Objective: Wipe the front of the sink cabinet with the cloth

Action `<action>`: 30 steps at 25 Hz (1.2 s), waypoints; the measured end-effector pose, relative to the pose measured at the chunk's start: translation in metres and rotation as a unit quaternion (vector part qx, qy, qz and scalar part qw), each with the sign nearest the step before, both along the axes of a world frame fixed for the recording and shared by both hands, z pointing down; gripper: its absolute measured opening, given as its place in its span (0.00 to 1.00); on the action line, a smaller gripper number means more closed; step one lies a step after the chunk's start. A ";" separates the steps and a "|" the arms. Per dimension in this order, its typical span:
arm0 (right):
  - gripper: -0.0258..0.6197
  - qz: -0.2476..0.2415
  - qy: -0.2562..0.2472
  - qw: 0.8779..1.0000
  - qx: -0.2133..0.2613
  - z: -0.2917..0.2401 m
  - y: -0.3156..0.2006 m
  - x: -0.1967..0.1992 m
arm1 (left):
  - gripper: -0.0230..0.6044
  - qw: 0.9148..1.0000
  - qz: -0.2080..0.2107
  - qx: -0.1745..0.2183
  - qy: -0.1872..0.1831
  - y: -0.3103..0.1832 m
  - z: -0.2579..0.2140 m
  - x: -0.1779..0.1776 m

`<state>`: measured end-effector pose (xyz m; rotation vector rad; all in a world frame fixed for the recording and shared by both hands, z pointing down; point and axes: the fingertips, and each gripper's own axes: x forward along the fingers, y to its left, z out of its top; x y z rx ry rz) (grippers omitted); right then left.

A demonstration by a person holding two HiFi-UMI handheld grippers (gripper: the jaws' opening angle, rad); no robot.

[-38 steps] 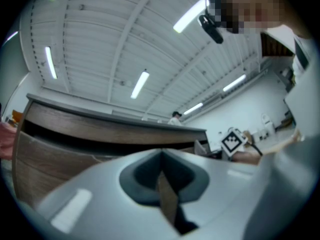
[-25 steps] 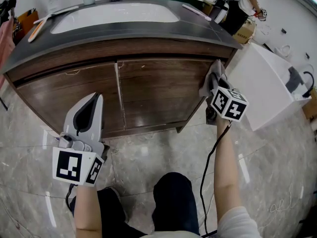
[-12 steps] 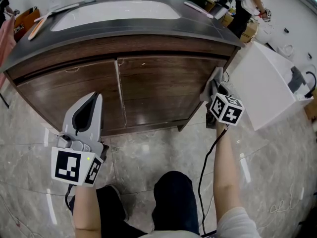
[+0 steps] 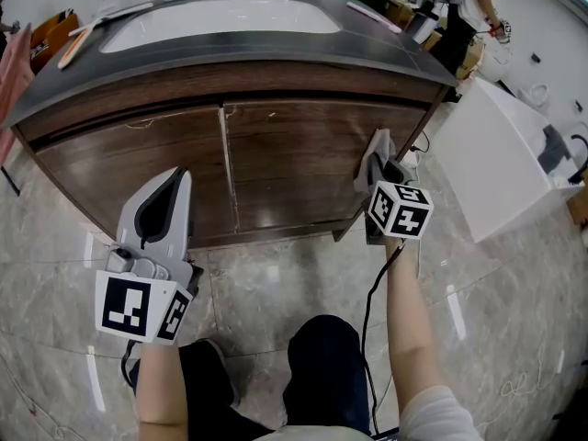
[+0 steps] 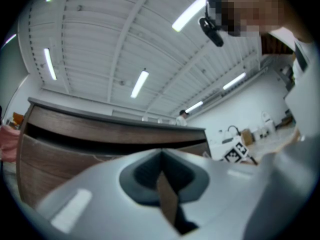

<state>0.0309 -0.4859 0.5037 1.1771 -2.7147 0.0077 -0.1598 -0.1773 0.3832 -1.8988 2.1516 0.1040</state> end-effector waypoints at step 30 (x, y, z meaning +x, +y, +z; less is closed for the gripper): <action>0.05 -0.191 -0.007 0.981 -0.014 0.019 0.178 -0.210 | 0.04 0.999 -0.028 0.017 -0.009 0.027 -0.003 -0.024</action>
